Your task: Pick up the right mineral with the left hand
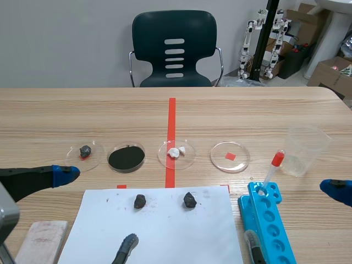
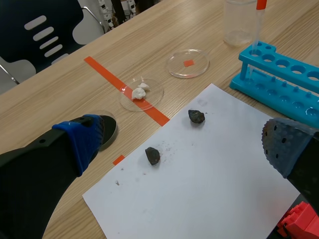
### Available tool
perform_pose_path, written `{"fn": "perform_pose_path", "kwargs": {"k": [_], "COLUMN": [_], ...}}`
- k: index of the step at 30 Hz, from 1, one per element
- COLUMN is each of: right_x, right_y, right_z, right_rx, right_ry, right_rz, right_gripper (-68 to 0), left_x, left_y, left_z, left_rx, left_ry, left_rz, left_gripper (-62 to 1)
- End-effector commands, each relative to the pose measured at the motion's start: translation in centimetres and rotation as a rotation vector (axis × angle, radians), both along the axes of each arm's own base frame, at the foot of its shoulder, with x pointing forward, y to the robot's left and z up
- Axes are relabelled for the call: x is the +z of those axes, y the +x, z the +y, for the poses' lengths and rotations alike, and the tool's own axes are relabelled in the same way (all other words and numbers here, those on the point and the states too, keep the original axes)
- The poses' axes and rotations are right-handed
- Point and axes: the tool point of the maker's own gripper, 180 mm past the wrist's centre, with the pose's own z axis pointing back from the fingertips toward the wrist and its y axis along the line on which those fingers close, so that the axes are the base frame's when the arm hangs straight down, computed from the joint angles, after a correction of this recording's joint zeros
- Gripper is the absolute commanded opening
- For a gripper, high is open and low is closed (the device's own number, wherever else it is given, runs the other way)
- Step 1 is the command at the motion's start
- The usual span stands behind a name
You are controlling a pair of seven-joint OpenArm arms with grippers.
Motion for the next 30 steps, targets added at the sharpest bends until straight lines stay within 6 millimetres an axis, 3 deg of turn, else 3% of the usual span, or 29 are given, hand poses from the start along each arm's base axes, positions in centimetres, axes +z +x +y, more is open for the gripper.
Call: {"fn": "perform_pose_path", "kwargs": {"k": [1,30], "right_x": [1.19,1.19], "right_y": [0.61,0.61], "right_z": [0.26,0.26], "right_rx": [0.005,0.005], "right_ry": [0.015,0.015], "right_rz": [-0.043,-0.043], "right_gripper": [0.4,0.4], "left_x": [0.49,0.62], "left_y": [0.14,0.30], "left_z": [-0.01,-0.09], "left_rx": [0.007,0.029], "left_ry": [-0.017,-0.033], "left_rz": [-0.015,-0.016], "left_gripper": [1.4,1.4]}}
